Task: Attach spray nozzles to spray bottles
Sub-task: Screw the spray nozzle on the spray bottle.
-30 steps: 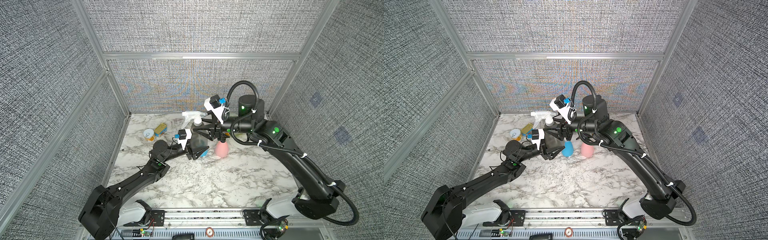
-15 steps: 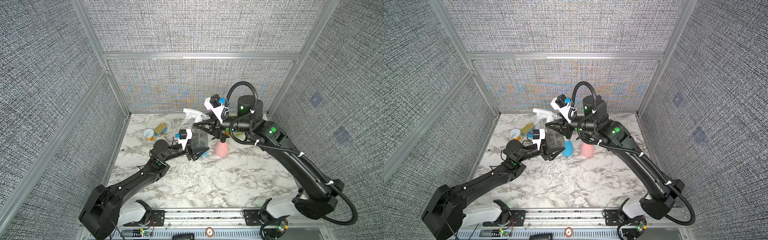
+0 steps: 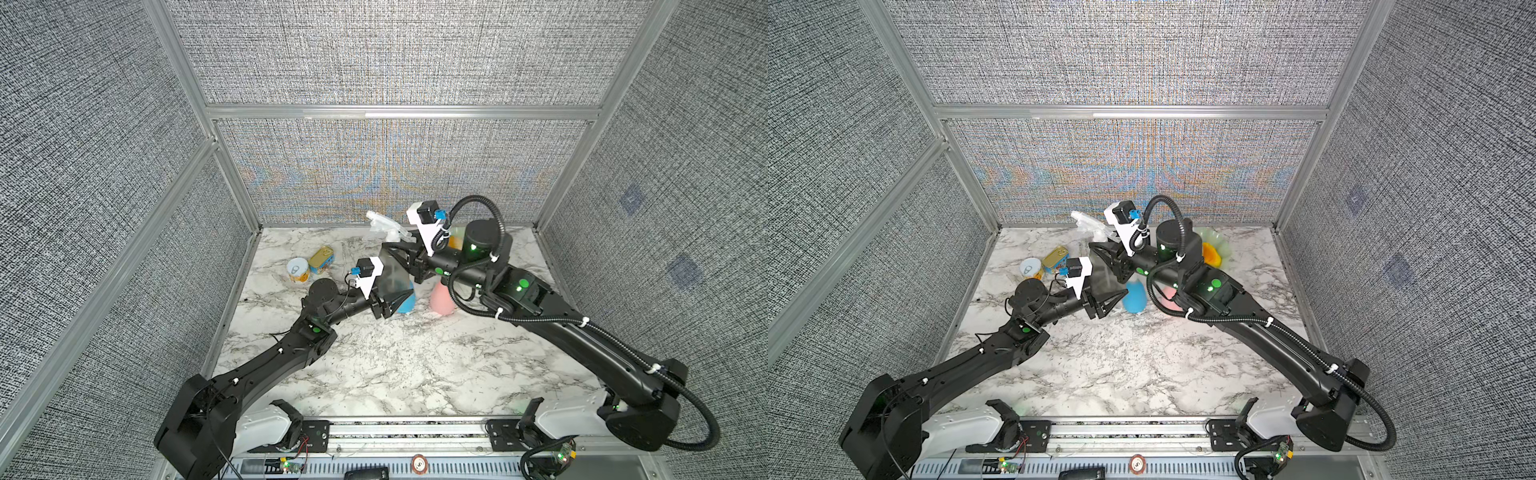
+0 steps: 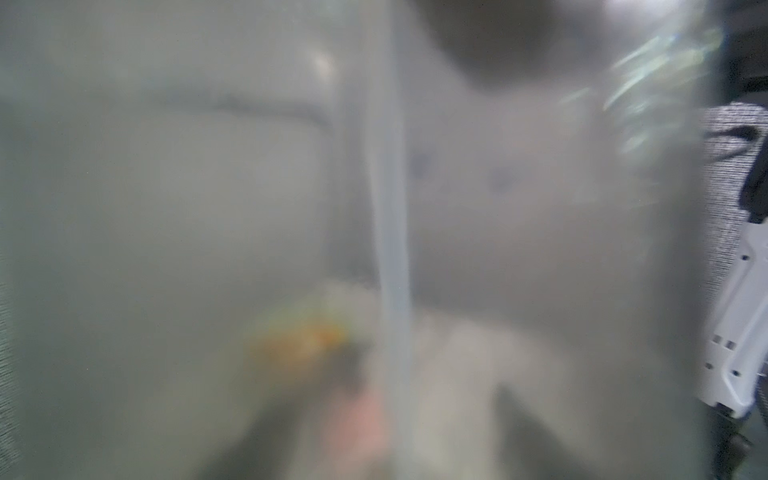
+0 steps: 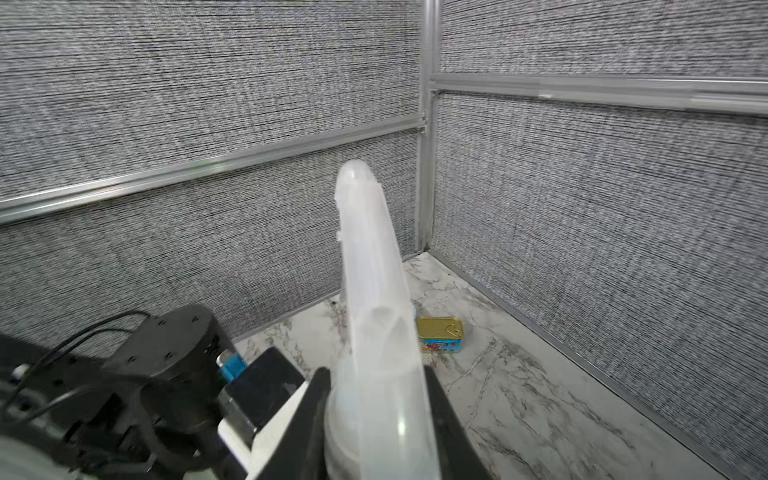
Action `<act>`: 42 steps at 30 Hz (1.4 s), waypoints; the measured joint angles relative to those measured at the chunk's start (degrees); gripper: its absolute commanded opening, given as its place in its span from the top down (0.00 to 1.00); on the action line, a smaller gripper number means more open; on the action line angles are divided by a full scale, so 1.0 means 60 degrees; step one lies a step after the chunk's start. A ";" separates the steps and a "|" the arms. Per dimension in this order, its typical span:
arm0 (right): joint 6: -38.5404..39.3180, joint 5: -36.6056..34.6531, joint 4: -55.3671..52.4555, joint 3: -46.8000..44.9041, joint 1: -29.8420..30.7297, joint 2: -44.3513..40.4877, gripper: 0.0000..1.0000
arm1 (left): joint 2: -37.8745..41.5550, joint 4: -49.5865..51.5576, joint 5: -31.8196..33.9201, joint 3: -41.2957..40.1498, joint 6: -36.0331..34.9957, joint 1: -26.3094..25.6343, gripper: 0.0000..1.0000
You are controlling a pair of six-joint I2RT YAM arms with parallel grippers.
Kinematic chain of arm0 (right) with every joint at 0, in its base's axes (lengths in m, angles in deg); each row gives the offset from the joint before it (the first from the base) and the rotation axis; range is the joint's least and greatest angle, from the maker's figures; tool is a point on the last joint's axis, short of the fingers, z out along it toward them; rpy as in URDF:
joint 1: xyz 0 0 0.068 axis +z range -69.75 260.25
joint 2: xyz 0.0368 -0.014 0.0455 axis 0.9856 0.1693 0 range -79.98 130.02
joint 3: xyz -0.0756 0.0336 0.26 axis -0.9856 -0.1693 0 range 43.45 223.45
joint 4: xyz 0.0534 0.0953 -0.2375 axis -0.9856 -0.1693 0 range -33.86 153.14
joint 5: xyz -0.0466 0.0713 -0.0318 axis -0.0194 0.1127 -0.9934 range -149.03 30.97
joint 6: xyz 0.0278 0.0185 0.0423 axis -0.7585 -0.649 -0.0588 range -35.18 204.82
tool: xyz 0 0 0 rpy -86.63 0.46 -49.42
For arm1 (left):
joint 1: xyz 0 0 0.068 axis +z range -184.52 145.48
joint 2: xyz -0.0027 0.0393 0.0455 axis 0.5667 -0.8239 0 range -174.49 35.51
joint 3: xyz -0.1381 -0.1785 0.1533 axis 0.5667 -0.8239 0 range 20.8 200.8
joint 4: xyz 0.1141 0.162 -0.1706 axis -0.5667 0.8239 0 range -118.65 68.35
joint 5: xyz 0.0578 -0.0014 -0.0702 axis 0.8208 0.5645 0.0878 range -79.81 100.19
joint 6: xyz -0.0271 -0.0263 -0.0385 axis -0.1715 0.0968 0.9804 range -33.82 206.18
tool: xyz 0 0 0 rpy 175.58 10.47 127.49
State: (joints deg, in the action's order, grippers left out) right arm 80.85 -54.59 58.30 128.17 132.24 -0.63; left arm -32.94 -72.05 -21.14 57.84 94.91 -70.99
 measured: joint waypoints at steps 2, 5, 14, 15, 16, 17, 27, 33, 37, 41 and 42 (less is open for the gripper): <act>-0.0066 -0.1628 0.0335 0.0011 0.0594 0.0229 1.00 | 0.0066 0.0015 0.0444 -0.0069 -0.0076 0.0033 0.39; -0.0178 -0.4040 0.0557 0.0310 0.1402 0.0743 1.00 | 0.0157 0.0135 0.1133 -0.0149 -0.0160 0.0040 0.39; -0.0273 -0.9377 0.1359 0.1362 0.2998 0.2408 1.00 | 0.0503 0.0288 0.2415 -0.0470 -0.0608 0.0036 0.41; -0.0244 -0.9712 0.1486 0.1446 0.3085 0.2565 1.00 | 0.0543 0.0291 0.2521 -0.0517 -0.0667 0.0036 0.41; -0.0226 -0.9985 0.1606 0.1504 0.3158 0.2692 1.00 | 0.0572 0.0306 0.2630 -0.0543 -0.0721 0.0036 0.40; -0.0178 -1.0255 0.1763 0.1559 0.3220 0.2838 1.00 | 0.0594 0.0339 0.2747 -0.0561 -0.0776 0.0036 0.40; -0.0280 -0.9056 0.2087 0.1137 0.3275 0.2182 0.41 | 0.0747 0.0215 0.3253 -0.0594 -0.0874 -0.0025 0.40; -0.0379 -0.6033 0.0466 0.0798 0.3118 0.0525 0.31 | 0.0747 -0.0412 0.2779 -0.0419 -0.0849 -0.0069 0.40; -0.0379 -0.4237 -0.0710 0.0525 0.2667 -0.0499 0.32 | 0.0707 -0.0754 0.2299 -0.0321 -0.0841 -0.0076 0.40; -0.0342 -0.2193 -0.1435 0.0055 0.1636 -0.1395 0.40 | 0.0539 -0.0820 0.1690 -0.0219 -0.0681 -0.0076 0.40; -0.0342 -0.1698 -0.1530 -0.0058 0.1282 -0.1574 0.43 | 0.0488 -0.0823 0.1545 -0.0178 -0.0659 -0.0076 0.40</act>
State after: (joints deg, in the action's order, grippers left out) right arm 78.80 -64.77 49.12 127.82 139.93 -10.07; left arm -30.01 -76.99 -11.87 56.77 90.95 -71.45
